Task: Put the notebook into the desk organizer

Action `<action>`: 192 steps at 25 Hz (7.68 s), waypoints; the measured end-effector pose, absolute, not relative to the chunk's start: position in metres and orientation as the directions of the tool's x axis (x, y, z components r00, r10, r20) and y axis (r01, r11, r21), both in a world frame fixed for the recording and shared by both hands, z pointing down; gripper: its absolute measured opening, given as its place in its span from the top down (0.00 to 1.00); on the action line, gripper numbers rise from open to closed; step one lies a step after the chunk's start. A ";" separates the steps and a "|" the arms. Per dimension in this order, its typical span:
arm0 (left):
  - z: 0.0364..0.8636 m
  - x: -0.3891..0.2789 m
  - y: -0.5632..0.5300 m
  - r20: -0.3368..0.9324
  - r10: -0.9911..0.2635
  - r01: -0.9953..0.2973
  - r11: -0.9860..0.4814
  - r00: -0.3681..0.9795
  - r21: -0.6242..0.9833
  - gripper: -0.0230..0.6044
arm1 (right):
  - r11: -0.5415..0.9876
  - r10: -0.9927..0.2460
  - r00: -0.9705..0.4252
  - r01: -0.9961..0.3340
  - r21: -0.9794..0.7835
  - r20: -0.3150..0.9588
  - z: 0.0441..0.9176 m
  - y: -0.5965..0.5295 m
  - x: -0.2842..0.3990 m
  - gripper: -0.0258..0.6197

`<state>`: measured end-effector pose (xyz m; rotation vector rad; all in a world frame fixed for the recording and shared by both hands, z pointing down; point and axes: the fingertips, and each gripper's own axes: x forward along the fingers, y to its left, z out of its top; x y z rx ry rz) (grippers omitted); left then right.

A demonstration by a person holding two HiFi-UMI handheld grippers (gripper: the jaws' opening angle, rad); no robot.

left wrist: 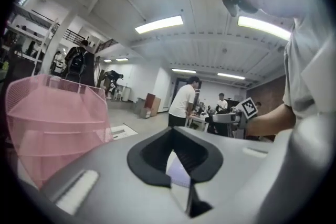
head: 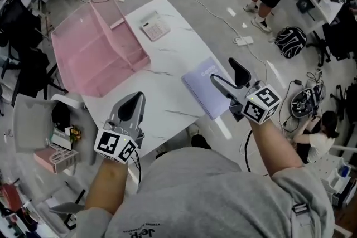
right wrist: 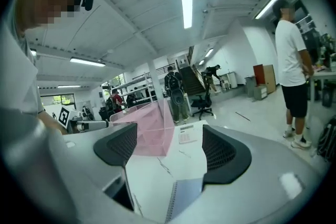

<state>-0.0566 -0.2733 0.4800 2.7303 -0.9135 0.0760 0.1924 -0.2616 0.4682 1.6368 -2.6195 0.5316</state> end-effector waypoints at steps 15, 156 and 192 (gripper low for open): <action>0.542 0.107 -0.231 0.210 -0.287 -0.336 -0.907 0.935 0.255 0.88 | -0.029 -0.875 -0.228 -0.856 -0.516 0.427 0.645 -0.131 0.310 0.39; 0.457 -0.406 -0.233 0.027 -0.834 -0.803 -0.522 0.552 0.287 0.88 | 0.278 -0.689 -0.296 -0.951 -0.135 0.662 0.504 -0.426 -0.170 0.35; 0.376 -0.160 -0.228 -0.038 -0.929 -0.910 -0.369 0.368 0.188 0.88 | 0.850 -0.485 -0.870 -0.493 -0.186 0.086 0.356 -0.320 0.048 0.96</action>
